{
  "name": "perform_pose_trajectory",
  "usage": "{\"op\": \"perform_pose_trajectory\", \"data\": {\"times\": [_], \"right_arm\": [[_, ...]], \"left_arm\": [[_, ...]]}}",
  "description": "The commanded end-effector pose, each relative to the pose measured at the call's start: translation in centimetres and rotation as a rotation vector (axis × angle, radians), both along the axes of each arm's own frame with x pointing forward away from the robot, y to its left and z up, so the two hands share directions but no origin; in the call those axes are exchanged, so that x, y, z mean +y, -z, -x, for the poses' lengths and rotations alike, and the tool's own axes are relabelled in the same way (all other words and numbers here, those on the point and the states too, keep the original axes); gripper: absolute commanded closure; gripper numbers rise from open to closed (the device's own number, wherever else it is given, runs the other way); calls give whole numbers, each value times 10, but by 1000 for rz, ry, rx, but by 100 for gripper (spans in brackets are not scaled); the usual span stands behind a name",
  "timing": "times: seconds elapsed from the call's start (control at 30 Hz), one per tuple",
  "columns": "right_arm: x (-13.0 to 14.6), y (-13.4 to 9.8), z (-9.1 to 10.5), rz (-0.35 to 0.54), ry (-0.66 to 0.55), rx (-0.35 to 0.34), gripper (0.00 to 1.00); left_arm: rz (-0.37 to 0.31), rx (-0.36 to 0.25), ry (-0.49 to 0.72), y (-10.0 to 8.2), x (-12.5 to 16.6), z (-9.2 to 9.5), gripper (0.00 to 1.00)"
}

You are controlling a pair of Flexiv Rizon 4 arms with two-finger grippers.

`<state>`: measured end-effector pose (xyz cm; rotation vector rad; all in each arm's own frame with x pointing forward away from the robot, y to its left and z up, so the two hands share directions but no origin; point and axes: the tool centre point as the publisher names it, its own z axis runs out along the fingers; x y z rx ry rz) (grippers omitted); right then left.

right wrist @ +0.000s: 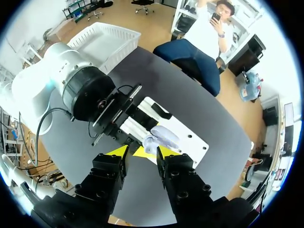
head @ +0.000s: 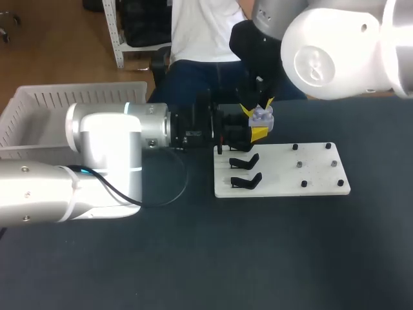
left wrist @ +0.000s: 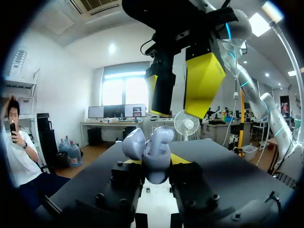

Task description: Pick up each earbud case from the left stands, insert the matching earbuds, close the lid, and place the case in the box.

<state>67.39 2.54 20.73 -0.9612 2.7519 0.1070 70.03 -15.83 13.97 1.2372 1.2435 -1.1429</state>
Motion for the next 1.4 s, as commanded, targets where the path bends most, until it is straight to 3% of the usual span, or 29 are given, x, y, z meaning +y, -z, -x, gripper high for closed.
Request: {"op": "perform_pose_trajectory", "data": {"times": [0.03, 0.27, 0.8, 1.23, 1.4], "right_arm": [[-1, -2, 16, 10, 10, -4, 67], [-3, 3, 26, 7, 29, 21, 66], [4, 24, 17, 19, 39, 65, 63], [4, 17, 11, 18, 32, 47, 60], [0, -6, -6, -22, 65, -19, 57]], "left_arm": [[5, -4, -6, 1, 0, 1, 100], [5, -4, -6, 1, 0, 1, 100], [5, -4, -6, 1, 0, 1, 100], [5, -4, -6, 1, 0, 1, 100], [5, -4, -6, 1, 0, 1, 100]]}}
